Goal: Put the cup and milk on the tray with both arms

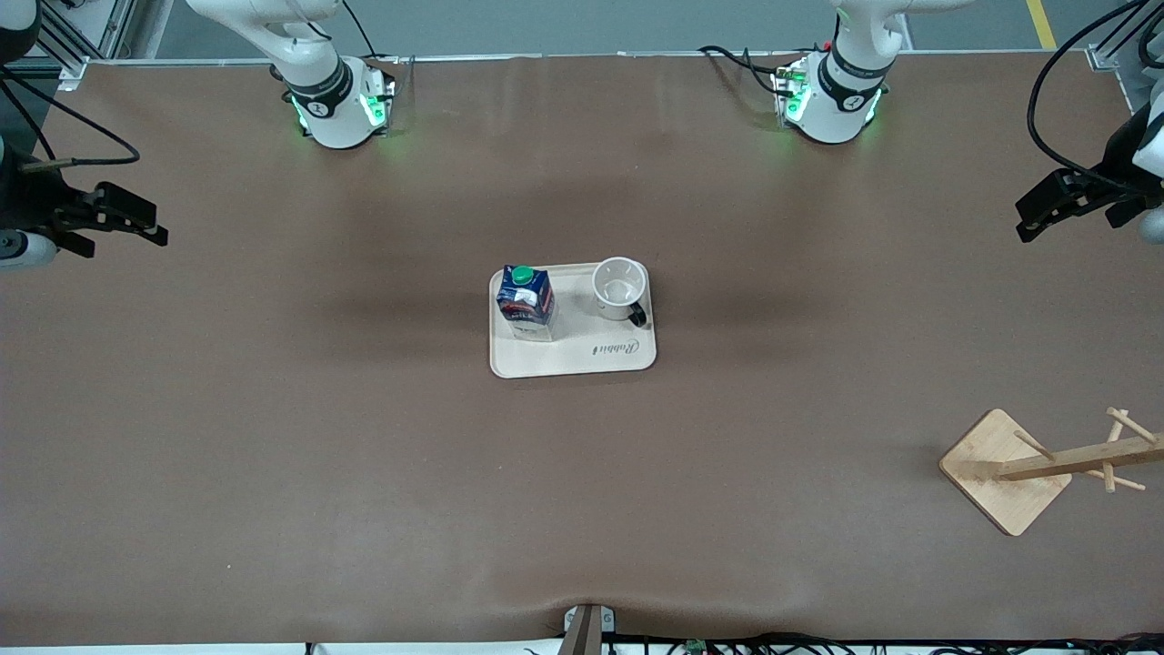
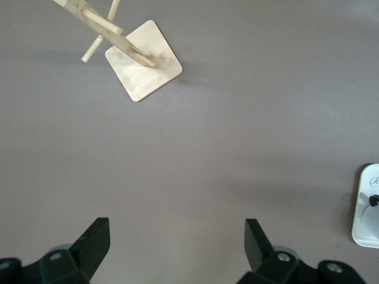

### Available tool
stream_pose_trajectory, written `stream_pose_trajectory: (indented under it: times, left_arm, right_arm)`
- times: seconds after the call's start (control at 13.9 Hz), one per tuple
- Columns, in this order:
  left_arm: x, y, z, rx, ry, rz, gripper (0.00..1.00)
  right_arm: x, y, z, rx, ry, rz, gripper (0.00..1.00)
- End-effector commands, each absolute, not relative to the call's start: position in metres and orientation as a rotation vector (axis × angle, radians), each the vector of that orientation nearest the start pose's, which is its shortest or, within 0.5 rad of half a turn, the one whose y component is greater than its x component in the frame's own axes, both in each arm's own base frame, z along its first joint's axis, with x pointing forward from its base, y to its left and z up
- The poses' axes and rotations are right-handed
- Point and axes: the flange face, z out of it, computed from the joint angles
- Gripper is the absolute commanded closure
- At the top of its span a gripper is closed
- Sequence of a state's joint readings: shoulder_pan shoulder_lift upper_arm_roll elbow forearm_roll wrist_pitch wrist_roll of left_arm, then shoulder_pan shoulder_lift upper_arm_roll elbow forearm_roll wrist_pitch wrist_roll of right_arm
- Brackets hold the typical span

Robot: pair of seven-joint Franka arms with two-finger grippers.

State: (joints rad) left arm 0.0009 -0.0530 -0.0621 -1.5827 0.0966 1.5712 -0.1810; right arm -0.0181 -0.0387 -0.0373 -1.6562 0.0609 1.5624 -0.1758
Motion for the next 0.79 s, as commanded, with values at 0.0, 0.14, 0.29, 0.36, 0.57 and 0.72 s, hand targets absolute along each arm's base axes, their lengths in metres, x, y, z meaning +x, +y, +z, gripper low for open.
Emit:
stream_pose_trajectory:
  times: [0.0, 0.14, 0.29, 0.36, 0.57, 0.72]
  left_arm:
    - [0.535, -0.023, 0.650, -3.057, -0.171, -0.096, 0.00]
    - [0.538, -0.022, 0.645, -3.058, -0.170, -0.082, 0.00]
    - [0.538, -0.022, 0.643, -3.058, -0.170, -0.075, 0.00]
    - [0.537, -0.022, 0.644, -3.058, -0.175, -0.072, 0.00]
    - [0.537, -0.021, 0.645, -3.058, -0.177, -0.077, 0.00]
    - [0.539, -0.021, 0.641, -3.058, -0.177, -0.068, 0.00]
  right_arm:
    - [0.546, -0.018, 0.611, -3.092, -0.213, 0.041, 0.00]
    - [0.545, -0.020, 0.614, -3.090, -0.203, 0.033, 0.00]
    - [0.539, -0.024, 0.609, -3.084, -0.192, 0.100, 0.00]
    - [0.535, -0.025, 0.606, -3.077, -0.188, 0.159, 0.00]
    - [0.541, -0.030, 0.612, -3.088, -0.193, 0.111, 0.00]
    - [0.543, -0.026, 0.628, -3.097, -0.202, 0.058, 0.00]
